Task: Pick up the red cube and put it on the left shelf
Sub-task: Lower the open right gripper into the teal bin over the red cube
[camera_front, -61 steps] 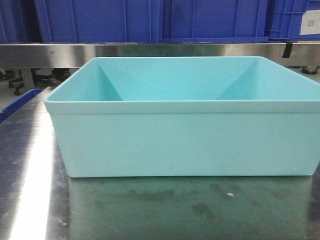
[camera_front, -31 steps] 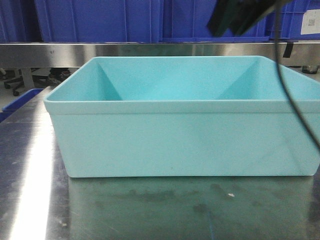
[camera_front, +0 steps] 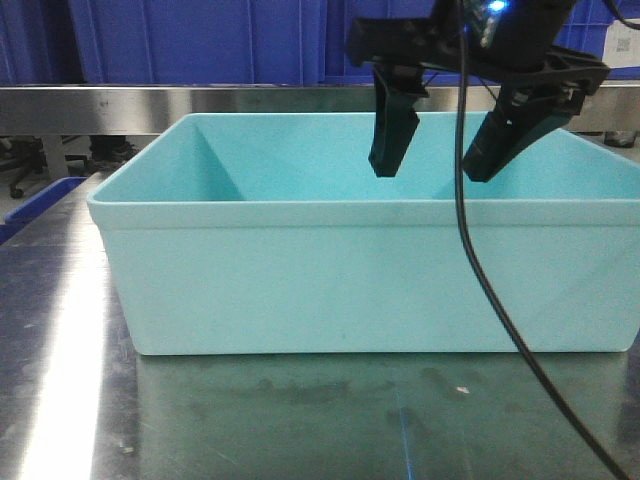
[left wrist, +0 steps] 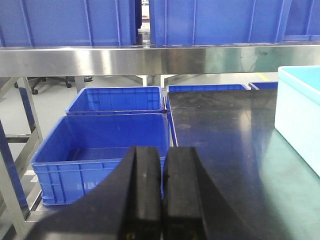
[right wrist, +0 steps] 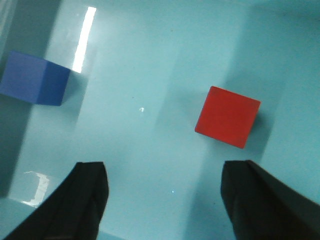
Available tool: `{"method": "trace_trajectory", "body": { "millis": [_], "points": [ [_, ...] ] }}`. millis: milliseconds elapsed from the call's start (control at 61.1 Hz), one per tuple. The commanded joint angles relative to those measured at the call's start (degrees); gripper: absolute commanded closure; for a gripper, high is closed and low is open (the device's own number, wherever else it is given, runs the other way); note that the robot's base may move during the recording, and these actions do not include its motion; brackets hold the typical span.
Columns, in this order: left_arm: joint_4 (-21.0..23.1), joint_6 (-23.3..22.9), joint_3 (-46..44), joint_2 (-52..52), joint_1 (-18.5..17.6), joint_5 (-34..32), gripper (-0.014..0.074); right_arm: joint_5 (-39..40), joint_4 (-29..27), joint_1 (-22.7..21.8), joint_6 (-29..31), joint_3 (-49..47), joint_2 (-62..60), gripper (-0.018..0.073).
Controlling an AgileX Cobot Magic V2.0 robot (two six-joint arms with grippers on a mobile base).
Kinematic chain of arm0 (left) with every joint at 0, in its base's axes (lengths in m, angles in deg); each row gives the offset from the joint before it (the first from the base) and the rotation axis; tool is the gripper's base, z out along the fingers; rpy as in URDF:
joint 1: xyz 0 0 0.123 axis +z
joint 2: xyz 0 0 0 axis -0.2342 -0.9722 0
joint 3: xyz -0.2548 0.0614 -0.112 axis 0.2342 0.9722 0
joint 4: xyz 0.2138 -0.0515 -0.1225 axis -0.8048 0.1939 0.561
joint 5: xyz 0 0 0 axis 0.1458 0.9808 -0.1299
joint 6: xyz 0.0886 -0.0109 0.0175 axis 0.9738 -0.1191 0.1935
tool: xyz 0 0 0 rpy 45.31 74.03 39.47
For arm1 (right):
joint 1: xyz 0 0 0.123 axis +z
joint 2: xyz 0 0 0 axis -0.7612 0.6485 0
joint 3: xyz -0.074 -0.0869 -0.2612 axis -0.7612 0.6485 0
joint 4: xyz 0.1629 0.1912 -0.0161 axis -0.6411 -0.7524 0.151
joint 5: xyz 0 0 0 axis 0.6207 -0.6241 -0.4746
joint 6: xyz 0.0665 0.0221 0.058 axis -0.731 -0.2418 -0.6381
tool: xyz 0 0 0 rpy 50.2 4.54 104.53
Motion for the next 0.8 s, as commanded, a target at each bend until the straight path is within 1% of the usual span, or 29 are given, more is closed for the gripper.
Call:
{"method": "trace_trajectory", "body": {
  "millis": [0, 147, 294, 376, 474, 785],
  "points": [
    [0.29, -0.05, 1.32, 0.94, 0.03, -4.94, 0.0495, -0.29, 3.07, 0.02, -3.48, -4.03, -1.02, -0.0026],
    [0.29, -0.05, 1.32, 0.94, 0.03, -4.94, 0.0495, -5.21, 7.93, 0.02, -7.83, -8.82, 1.85, -0.0026],
    [0.29, -0.05, 1.32, 0.94, 0.03, -4.94, 0.0495, -7.67, 9.41, 0.02, -8.47, -11.74, 4.9, -0.0026],
    [0.29, -0.05, 1.32, 0.94, 0.03, -4.94, 0.0495, -8.95, 10.86, 0.02, -9.91, -12.18, 6.66, -0.0026],
    [0.29, -0.05, 1.32, 0.94, 0.03, -4.94, 0.0495, -8.44, 11.91, -0.06, -11.86, -12.18, 8.54, -0.0026],
    [0.29, -0.05, 1.32, 0.94, 0.03, -4.94, 0.0495, -5.02, 11.72, -1.56, -12.29, -12.53, 12.62, -0.0026]
  ]
}}
